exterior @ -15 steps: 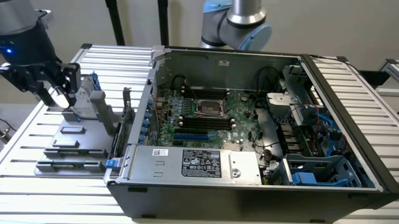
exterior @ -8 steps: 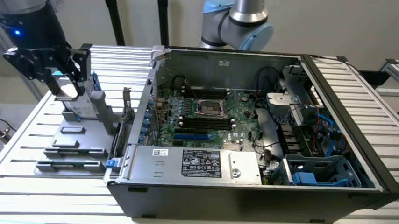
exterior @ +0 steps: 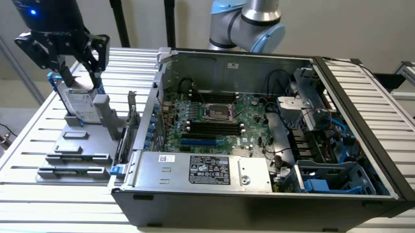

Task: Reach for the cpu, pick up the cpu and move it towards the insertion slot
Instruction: 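Pick up the cpu and move it towards the insertion slot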

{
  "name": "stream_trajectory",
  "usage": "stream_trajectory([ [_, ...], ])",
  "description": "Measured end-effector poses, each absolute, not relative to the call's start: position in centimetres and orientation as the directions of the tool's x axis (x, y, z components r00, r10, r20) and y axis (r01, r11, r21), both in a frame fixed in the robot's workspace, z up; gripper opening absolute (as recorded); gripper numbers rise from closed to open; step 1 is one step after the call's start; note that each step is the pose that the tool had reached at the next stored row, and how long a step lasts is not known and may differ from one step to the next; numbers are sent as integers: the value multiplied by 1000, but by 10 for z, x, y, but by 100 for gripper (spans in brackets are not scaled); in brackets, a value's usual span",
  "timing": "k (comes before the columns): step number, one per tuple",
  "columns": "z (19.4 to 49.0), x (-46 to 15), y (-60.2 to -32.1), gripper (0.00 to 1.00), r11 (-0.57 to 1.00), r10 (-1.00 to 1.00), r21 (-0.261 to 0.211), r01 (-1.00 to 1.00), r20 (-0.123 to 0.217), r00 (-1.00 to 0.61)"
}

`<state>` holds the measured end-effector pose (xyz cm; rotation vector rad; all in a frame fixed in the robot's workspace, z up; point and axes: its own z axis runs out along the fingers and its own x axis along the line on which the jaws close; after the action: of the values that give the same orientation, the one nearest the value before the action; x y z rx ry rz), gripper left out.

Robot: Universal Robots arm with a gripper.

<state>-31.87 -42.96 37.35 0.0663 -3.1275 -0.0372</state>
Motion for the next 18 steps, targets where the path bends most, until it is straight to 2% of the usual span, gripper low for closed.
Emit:
stream_trajectory([
  [18,380,-237,-430,55,998,-43,42,-42,13,-999],
])
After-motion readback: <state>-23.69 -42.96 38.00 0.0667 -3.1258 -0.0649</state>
